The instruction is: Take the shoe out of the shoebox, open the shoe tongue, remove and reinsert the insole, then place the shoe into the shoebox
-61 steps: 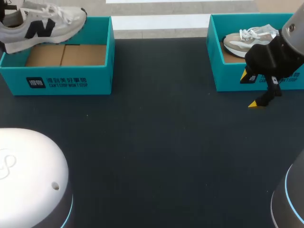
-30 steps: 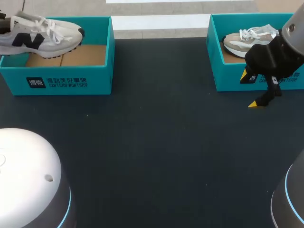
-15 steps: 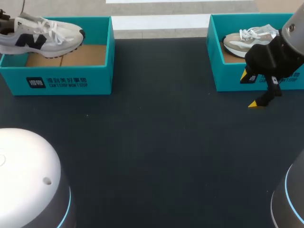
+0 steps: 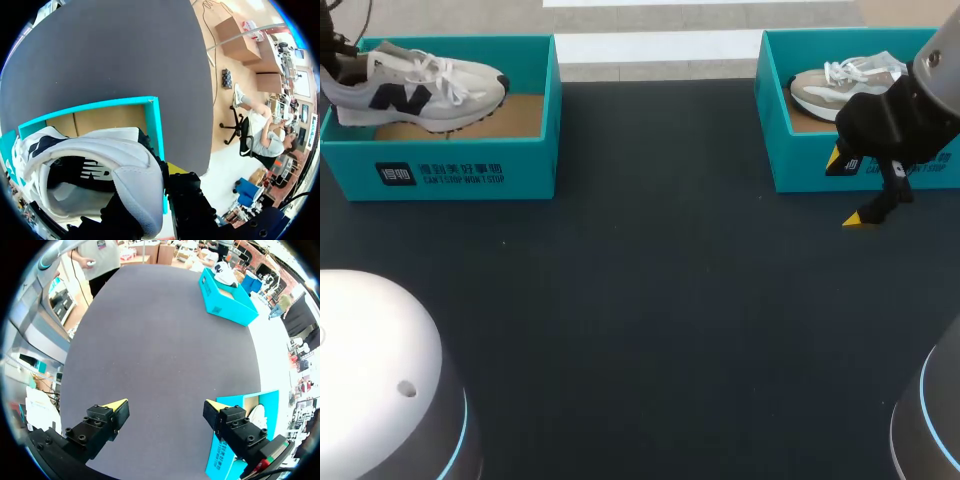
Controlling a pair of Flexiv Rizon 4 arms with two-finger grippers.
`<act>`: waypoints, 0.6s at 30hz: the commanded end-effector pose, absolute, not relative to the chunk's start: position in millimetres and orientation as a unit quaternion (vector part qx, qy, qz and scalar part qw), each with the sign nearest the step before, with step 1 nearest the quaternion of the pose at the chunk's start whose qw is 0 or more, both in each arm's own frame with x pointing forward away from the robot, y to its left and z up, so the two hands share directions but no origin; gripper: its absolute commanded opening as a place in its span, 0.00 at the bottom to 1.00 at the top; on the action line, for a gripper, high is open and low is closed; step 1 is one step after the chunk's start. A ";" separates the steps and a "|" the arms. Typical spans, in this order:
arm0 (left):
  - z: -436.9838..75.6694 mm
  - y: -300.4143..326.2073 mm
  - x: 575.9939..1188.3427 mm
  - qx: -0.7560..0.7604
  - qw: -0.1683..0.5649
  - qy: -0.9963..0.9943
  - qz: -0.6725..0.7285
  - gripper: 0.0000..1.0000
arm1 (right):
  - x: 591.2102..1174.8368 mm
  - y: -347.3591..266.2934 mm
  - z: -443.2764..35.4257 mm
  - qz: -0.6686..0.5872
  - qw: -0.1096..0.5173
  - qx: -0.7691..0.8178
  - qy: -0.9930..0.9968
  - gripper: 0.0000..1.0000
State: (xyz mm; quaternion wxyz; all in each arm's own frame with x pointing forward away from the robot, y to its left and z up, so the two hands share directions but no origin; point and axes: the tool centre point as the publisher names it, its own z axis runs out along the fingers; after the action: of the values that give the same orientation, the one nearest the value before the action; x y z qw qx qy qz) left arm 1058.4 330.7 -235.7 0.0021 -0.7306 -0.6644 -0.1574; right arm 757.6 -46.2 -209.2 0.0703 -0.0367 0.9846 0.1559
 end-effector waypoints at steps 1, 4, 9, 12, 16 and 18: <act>-250.0 330.2 1063.1 -0.731 0.004 -0.664 -0.155 0.00 | 757.1 -46.2 -210.0 0.155 0.071 -0.037 0.985 1.00; -256.3 329.2 1062.6 -0.732 0.006 -0.664 -0.150 0.00 | 757.1 -46.2 -210.0 0.155 0.071 -0.037 0.985 1.00; -266.5 327.7 1062.5 -0.735 0.011 -0.662 -0.147 0.00 | 757.1 -46.2 -210.0 0.155 0.071 -0.037 0.985 1.00; -274.3 326.9 1064.6 -0.735 0.015 -0.664 -0.141 0.00 | 757.1 -46.2 -210.0 0.155 0.071 -0.037 0.985 1.00; -282.7 324.2 1070.6 -0.732 0.018 -0.666 -0.141 0.00 | 757.1 -46.2 -210.0 0.155 0.071 -0.037 0.985 1.00; -286.3 323.3 1073.3 -0.732 0.019 -0.667 -0.138 0.00 | 757.1 -46.2 -210.0 0.155 0.071 -0.037 0.985 1.00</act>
State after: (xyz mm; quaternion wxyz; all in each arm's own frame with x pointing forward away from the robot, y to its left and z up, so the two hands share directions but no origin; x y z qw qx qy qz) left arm 1064.1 324.3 -281.2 0.0162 -0.7318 -0.6663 -0.1422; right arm 757.6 -46.2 -209.2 0.0703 -0.0367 0.9846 0.1559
